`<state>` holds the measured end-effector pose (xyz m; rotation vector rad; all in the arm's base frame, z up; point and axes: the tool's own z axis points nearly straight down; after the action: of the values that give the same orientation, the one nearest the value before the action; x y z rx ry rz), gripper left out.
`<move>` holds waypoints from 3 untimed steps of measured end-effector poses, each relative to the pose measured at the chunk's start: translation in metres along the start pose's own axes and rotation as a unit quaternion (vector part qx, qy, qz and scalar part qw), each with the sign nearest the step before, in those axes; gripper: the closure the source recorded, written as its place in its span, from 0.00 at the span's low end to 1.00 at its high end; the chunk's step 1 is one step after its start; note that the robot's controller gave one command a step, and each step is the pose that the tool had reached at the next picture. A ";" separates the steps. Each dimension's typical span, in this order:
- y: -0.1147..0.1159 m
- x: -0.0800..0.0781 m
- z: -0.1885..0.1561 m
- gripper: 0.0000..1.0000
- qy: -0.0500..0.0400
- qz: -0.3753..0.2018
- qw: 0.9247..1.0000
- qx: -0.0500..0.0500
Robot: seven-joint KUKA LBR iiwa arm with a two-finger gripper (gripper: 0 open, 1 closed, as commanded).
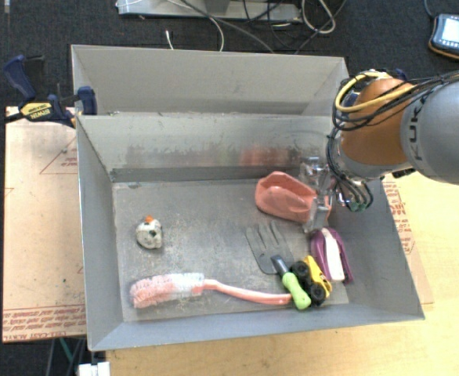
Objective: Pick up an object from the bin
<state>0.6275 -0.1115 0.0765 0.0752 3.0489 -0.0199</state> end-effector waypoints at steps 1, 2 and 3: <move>-0.004 -0.012 0.003 1.00 0.018 0.001 1.000 -0.001; -0.004 -0.012 0.003 1.00 0.018 0.001 1.000 -0.001; 0.004 -0.009 -0.084 1.00 0.022 -0.013 1.000 -0.001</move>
Offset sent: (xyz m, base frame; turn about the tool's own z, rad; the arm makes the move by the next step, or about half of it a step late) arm 0.0000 0.0000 0.0000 0.0000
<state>0.6293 -0.1063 0.1613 0.0370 3.0940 -0.0159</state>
